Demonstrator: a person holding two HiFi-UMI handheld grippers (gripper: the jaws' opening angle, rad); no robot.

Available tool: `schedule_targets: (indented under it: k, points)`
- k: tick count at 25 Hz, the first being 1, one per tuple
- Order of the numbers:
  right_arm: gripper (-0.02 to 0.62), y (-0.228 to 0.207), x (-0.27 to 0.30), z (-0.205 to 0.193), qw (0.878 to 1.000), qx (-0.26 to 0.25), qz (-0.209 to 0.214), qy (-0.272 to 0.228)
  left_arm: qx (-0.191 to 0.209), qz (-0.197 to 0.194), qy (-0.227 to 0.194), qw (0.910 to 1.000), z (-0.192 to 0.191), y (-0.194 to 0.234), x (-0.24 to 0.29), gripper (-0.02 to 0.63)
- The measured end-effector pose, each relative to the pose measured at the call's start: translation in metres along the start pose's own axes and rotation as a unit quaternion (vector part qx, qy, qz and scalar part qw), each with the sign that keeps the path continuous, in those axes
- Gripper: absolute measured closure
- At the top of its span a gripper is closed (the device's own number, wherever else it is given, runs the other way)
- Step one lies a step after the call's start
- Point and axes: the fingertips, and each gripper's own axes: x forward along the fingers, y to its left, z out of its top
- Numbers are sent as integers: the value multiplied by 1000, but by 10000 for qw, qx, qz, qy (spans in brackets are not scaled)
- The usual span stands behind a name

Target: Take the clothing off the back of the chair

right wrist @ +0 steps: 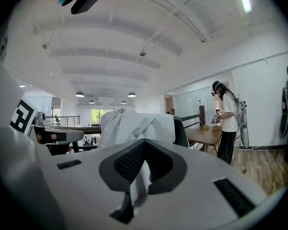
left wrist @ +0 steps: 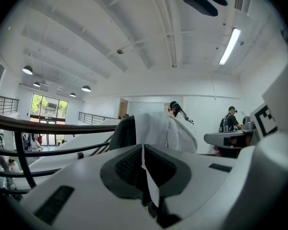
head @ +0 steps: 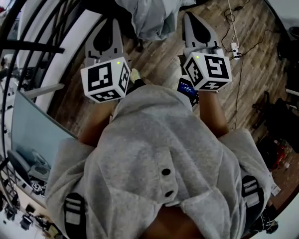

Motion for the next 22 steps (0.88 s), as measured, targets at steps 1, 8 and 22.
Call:
schedule_targets:
  k: [1,8,22]
  points:
    - [586,2,2,-1,10000,-14,-34,7,-4,-45,-4,10000,0,2,1,597]
    - [586,4,10,-2,9997,-64,-238,48,-47,-261,42,9996,-2,11,10,597]
    - [586,-11,28,15,9995,-191,-211,-96,-187,-557,-17,9983,8,-9,30,532]
